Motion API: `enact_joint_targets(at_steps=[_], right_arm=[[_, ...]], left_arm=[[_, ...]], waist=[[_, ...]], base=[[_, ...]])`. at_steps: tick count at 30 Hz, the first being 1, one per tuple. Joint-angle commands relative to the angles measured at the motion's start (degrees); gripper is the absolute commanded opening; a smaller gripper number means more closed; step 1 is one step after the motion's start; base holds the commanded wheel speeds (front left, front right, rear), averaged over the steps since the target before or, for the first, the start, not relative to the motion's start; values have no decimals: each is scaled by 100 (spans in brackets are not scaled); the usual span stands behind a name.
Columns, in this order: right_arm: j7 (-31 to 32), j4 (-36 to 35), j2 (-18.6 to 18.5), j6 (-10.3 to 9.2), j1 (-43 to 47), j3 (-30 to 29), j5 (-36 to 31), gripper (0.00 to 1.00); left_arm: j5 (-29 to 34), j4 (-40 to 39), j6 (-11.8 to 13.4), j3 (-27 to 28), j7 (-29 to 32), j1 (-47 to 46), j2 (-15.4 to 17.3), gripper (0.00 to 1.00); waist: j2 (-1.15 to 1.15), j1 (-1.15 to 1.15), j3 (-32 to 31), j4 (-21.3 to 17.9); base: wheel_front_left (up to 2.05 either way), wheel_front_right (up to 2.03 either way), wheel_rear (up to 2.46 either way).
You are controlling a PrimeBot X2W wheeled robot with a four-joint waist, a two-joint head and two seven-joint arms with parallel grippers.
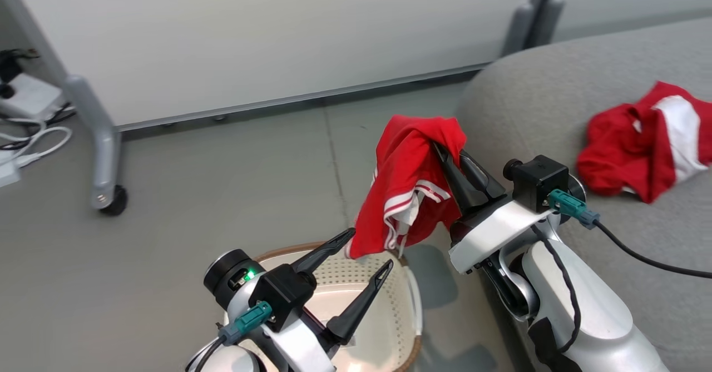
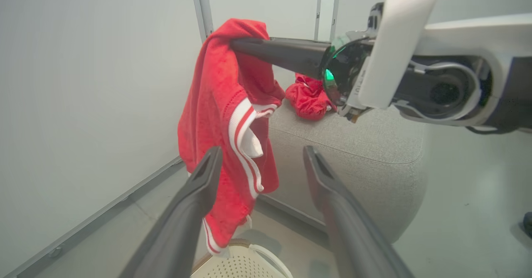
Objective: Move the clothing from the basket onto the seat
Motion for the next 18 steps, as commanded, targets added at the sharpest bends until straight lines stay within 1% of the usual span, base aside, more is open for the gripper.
enact_joint_targets(at_steps=[1, 9, 13, 18], right_arm=[[-53, -52, 4, 1, 43, -23, 26, 0], [-49, -268, 41, 1, 92, -200, 61, 0], [-49, -367, 45, 1, 123, -357, 33, 0], [-50, -431, -13, 1, 11, -602, -118, 0]], left_arm=[[70, -6, 16, 29, 9, -39, 48, 100], [117, -156, 72, 111, 140, -237, 231, 100], [142, -272, 87, 133, 216, -289, 331, 100], [173, -409, 110, 131, 273, -345, 395, 100]], waist=[[0, 0, 80, -326], [0, 0, 275, -1176], [0, 0, 362, -1478], [0, 0, 467, -1743]], base=[[0, 0, 0], [0, 0, 0], [0, 0, 0], [0, 0, 0]])
